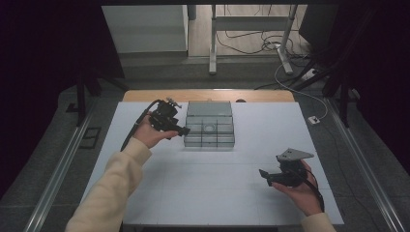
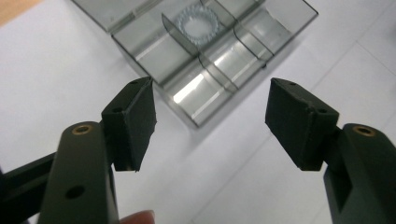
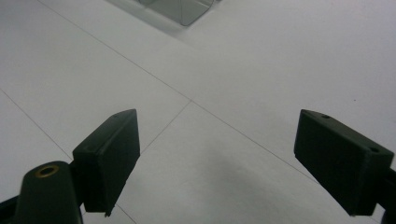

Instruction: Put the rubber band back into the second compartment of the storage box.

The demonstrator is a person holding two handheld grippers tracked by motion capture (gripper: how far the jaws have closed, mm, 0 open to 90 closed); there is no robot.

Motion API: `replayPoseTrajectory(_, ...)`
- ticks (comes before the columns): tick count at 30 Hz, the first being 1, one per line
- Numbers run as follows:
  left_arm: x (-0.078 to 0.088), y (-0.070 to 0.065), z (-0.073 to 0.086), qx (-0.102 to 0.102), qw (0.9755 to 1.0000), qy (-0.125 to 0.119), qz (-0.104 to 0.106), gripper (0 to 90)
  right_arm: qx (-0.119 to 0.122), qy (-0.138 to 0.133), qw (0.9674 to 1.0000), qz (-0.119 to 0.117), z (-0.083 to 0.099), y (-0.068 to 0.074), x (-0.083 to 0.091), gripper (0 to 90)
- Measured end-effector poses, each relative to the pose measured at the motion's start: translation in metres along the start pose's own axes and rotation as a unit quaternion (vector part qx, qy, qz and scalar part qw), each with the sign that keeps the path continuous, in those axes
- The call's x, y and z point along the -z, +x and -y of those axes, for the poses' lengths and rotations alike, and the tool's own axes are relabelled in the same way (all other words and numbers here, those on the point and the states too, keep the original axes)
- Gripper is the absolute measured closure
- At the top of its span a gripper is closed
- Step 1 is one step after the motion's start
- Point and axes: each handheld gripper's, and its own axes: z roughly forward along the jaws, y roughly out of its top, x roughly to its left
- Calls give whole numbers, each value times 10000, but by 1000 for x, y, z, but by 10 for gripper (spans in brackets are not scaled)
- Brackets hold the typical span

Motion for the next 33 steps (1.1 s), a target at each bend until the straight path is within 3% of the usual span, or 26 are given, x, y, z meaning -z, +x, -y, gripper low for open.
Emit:
replayPoseTrajectory(7,11,-3,31,98,9999,-4,-60,335,-39,-23,10000,8,0,0,1,143)
replayPoseTrajectory(13,25,-11,57,197,9996,-159,-109,335,-37,-11,10000,11,0,0,1,143)
replayPoseTrajectory(23,25,-21,94,163,9998,-8,-105,329,-34,4,10000,30,0,0,1,143)
replayPoseTrajectory(33,30,-25,116,233,9997,-53,-33,330,-15,10,10000,26,0,0,0,143)
